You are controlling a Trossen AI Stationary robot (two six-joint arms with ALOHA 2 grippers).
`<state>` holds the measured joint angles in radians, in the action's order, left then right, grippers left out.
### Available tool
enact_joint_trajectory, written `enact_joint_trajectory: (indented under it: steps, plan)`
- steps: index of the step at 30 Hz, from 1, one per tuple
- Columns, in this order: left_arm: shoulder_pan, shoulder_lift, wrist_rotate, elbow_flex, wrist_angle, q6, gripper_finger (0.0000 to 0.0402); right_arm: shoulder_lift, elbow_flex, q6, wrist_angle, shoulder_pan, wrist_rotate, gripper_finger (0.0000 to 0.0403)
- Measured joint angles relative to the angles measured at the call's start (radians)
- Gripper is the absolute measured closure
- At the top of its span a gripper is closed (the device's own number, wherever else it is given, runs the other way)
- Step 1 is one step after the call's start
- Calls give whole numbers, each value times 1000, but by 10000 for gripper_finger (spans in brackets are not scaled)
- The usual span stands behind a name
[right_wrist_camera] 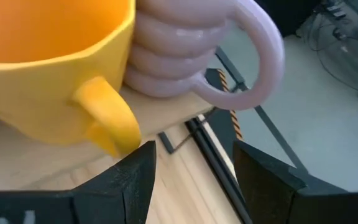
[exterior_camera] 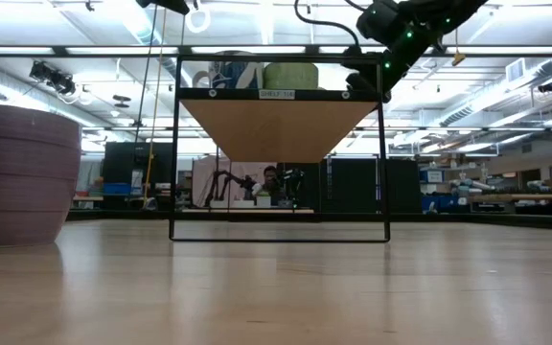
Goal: Place coffee mugs
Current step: Adjust the mugs on the shelf
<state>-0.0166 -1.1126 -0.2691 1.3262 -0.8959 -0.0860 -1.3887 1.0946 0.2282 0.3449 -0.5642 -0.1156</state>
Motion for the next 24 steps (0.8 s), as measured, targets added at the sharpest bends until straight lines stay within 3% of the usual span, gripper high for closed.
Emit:
enact_joint_trajectory:
  steps: [6,14,19,24]
  plan:
    - [0,0,0,0,-4,0,205,23,0,12,36,14,-84,187]
    - [0,0,0,0,-70,-28,205,136,0,-6,117,32,-119,198]
    - [-1,0,0,0,-80,-58,205,190,-13,-45,127,145,-58,200]
    - [-20,0,-1,-53,-84,-112,205,210,-74,-75,115,295,-179,200]
